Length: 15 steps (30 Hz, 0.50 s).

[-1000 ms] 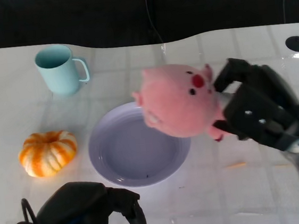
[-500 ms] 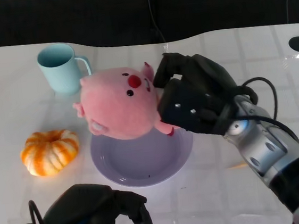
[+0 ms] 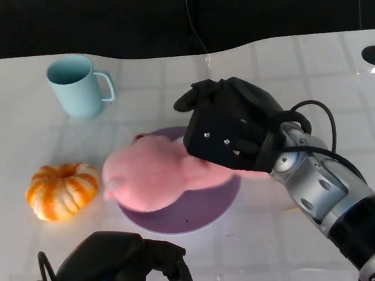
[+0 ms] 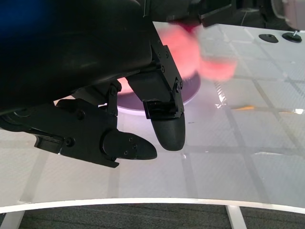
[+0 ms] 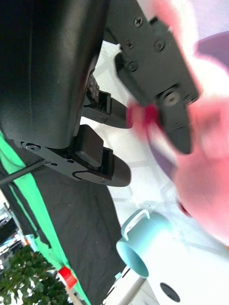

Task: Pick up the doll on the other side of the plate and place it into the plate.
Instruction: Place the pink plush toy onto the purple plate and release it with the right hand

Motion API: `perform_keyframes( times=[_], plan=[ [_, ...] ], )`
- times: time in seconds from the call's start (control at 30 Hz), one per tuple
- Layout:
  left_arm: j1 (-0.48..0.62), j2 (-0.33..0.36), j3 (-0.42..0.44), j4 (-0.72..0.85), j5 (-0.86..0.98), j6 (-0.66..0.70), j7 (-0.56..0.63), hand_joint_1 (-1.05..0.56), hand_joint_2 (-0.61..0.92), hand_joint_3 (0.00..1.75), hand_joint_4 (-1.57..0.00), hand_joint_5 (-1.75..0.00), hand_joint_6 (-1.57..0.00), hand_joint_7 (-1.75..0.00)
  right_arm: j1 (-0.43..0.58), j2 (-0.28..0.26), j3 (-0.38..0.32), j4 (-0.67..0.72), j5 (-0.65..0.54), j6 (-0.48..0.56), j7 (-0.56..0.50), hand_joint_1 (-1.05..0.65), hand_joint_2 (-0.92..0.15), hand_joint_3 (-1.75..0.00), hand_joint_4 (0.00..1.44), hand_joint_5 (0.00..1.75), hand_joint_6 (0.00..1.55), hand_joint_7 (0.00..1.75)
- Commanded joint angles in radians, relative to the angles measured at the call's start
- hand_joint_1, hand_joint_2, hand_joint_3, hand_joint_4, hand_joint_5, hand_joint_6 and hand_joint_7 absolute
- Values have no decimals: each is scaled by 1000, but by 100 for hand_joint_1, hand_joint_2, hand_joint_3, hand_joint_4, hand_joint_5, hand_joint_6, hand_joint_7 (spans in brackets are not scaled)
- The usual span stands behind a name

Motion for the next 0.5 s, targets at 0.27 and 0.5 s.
perform_keyframes(
  times=[0.27,0.5],
  plan=[
    [-5,5,-2,3,5,-6,9,-21,92,20,-75,-130,-89,-65,129,-120,-51,-276,48,53,151,-35,-92,-14,52,70,73,5],
    [-13,-5,-9,-4,13,9,3,-21,92,19,-76,-130,-89,-64,252,-242,-125,-553,133,101,311,-31,-92,-16,40,81,73,3]
  ],
)
